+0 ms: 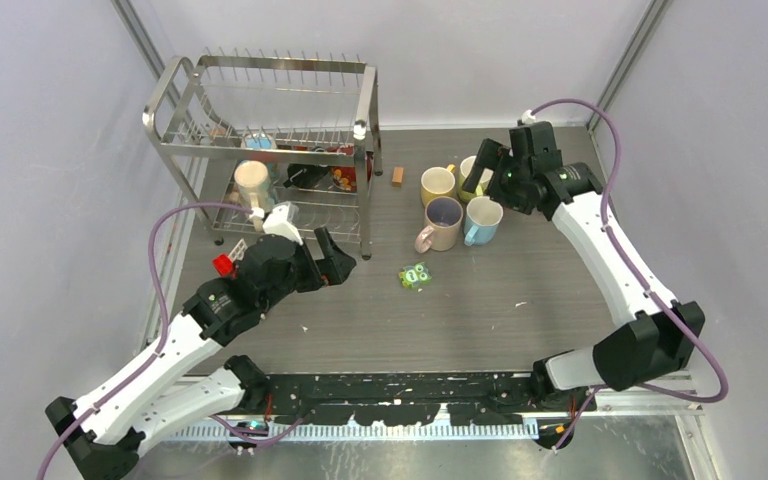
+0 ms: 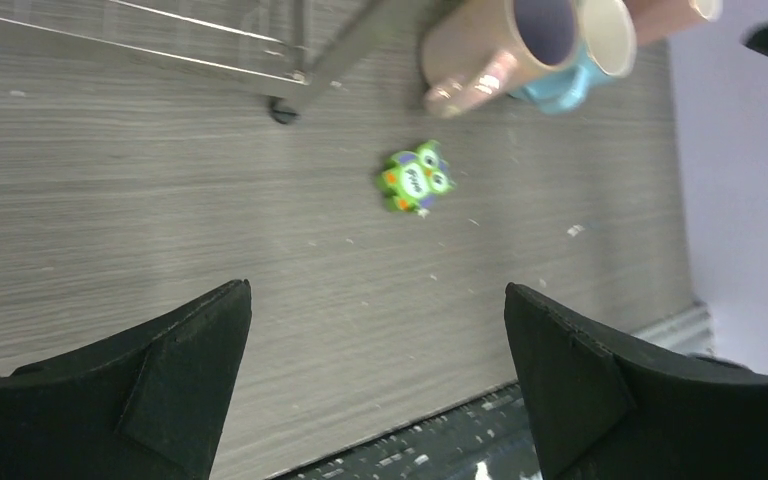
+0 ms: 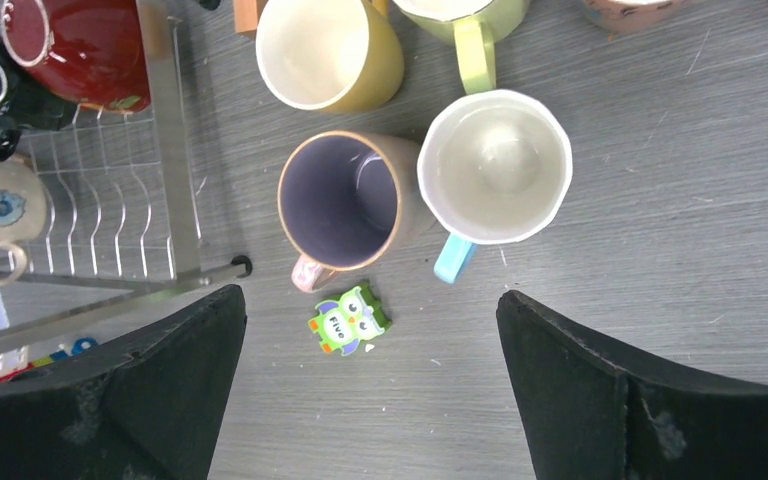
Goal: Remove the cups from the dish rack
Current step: Unload the cup from the dish rack.
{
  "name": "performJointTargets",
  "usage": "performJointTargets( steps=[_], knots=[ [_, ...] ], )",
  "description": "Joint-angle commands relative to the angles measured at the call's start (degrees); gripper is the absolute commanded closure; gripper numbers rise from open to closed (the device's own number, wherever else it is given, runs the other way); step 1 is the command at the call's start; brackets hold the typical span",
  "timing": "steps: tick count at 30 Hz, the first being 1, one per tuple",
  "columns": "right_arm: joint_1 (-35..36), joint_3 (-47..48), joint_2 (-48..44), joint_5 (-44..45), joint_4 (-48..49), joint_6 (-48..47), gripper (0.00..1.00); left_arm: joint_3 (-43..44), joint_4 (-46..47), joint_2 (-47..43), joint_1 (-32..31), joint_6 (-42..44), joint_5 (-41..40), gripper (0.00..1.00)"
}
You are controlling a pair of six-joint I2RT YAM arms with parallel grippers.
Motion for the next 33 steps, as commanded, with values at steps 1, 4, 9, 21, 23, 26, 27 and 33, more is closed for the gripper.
performJointTargets(
  steps=[1,4,9,21,23,26,27,33],
  knots=[
    [0.38,-2.60,-5.30,-4.29,3.83,2.24,0.00,-1.13,-1.60,-1.07,-0.11,2.33,-13.95,0.00],
    [0.30,-5.02,-7.36,-6.00,5.26,2.87,0.00,-1.54,-1.37,0.44,-0.03,3.31,-20.77,0.00],
    [0.54,-7.82,-8.82,-10.10,7.17,3.55,0.00,-4.45,5.74,4.19,1.94,6.13,-28.01,0.00],
    [1.09,-12.94,-13.97,-13.01,6.11,2.93,0.00,-10.92,28.65,11.77,20.97,12.50,-22.34,0.00],
    [1.13,-13.61,-14.55,-13.34,6.20,3.02,0.00,-11.25,31.79,13.32,22.47,13.60,-21.59,0.00],
    [1.18,-13.88,-14.81,-13.70,6.08,3.04,0.00,-11.18,36.54,16.11,23.98,16.15,-21.80,0.00],
    [1.22,-13.88,-14.91,-13.80,6.03,3.04,0.00,-10.93,37.23,17.00,24.50,17.02,-22.22,0.00],
    [1.32,-14.10,-15.46,-14.32,6.14,3.04,0.00,-10.42,39.76,19.46,29.04,20.79,-21.96,0.05]
  ],
)
